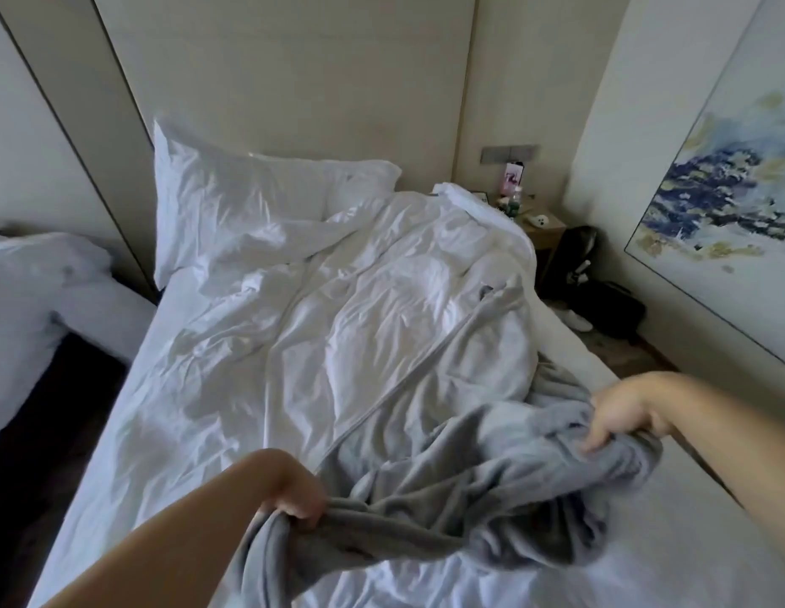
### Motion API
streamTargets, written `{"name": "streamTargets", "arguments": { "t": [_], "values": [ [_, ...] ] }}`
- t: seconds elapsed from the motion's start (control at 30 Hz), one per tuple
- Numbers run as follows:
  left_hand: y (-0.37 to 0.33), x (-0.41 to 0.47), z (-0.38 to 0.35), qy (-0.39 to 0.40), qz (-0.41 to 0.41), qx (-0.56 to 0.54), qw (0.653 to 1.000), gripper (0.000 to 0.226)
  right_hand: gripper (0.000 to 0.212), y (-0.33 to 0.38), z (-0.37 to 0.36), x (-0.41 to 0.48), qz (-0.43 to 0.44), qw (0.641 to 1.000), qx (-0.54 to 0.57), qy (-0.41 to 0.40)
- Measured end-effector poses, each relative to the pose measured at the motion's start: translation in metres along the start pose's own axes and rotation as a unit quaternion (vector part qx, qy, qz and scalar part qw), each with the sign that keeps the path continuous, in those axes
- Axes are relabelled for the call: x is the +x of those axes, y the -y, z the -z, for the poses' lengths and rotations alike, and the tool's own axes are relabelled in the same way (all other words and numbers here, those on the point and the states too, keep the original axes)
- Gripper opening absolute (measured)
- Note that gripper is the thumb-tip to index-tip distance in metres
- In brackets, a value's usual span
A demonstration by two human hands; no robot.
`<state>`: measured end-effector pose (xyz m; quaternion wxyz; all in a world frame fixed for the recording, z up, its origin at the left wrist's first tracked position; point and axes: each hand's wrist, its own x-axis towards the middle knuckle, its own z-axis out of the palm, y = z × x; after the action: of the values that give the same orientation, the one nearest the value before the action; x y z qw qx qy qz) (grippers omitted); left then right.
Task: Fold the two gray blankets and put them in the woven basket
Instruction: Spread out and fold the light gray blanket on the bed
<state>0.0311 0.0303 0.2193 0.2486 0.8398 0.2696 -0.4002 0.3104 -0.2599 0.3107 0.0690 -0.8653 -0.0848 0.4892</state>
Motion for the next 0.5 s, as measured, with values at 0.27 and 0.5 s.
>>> {"name": "streamTargets", "arguments": {
  "t": [0.27, 0.5],
  "values": [
    [-0.015, 0.096, 0.001, -0.137, 0.015, -0.077, 0.987, 0.042, 0.061, 0.023, -0.068, 0.131, -0.029, 0.991, -0.028, -0.131],
    [-0.072, 0.245, -0.031, -0.182, -0.066, -0.080, 0.978, 0.104, 0.094, -0.005, -0.148, 0.265, 0.058, 0.997, -0.023, -0.036]
  ]
}}
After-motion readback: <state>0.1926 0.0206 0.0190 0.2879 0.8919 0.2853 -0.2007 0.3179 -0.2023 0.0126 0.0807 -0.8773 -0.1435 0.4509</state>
